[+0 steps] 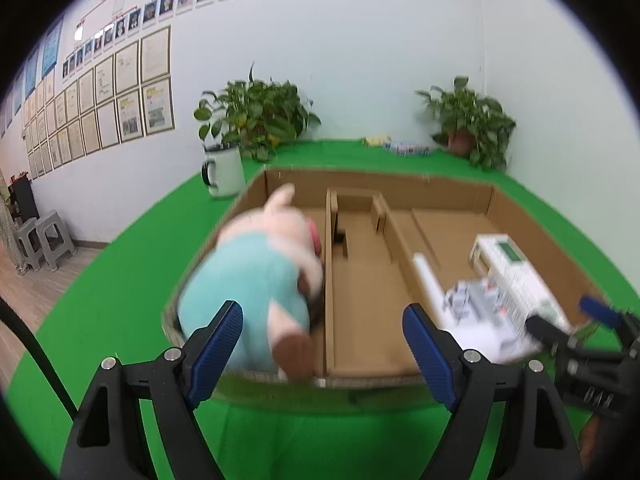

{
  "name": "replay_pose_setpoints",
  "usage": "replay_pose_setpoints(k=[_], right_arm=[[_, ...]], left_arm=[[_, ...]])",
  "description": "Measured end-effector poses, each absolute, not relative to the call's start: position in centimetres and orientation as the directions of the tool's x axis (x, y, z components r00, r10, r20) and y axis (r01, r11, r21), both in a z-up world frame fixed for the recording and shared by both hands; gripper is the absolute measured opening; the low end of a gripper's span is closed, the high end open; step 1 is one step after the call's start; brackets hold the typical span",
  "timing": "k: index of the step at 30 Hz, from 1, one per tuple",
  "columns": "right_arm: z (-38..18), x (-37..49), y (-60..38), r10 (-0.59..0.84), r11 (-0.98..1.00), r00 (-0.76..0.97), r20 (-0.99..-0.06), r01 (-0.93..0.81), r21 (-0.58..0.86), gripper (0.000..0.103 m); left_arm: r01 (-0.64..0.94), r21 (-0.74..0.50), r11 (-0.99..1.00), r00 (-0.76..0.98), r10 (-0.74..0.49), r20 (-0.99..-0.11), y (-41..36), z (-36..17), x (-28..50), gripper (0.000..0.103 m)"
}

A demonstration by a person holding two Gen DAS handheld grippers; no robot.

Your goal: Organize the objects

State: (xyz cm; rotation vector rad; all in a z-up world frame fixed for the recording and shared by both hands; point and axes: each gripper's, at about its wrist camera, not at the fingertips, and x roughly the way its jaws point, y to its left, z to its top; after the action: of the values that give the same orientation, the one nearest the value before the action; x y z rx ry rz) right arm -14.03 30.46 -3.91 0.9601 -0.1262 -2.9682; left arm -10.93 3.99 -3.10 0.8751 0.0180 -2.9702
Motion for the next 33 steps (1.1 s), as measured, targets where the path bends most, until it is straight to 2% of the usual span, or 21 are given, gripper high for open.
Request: replay_pose_setpoints(k=[4,7,12,16,33], right_arm=[[-4.7,-13.6,29.5,0.044,-0.997,-0.844,-0.534,-0.069,0.027,0.102],[-5.3,-13.1,28.6,0.082,-0.997,-0.853,-0.515,-0.074,-0.036,0.103],[-5.5,-13.1,28.6,0.076,-0.997,-0.854,-0.515,-0.069,-0.033,0.103],[-5.6,-13.1,28.7,0.076,-0.997,-0.853,-0.516,-0.067,-0.036,0.103],[-5.4,-12.9,28.7,0.073,-0.997,-0.853,-0.517,-0.065,-0.033,0.103]], left_arm=[[0.075,0.06,-0.995,-0.851,-0.095,-0.516,5.0,-5.0,-11.2,0.083],[0.095,0.056,-0.994,-0.861,-0.111,-0.497,5.4,-5.0,-11.4,0.087],[0.085,0.065,-0.994,-0.852,-0.106,-0.512,5.6,-5.6,-12.1,0.098],[0.078,0.05,-0.996,-0.851,-0.093,-0.516,5.5,-5.7,-12.2,0.101],[0.076,0.05,-0.996,-0.851,-0.091,-0.517,5.5,-5.7,-12.0,0.102]])
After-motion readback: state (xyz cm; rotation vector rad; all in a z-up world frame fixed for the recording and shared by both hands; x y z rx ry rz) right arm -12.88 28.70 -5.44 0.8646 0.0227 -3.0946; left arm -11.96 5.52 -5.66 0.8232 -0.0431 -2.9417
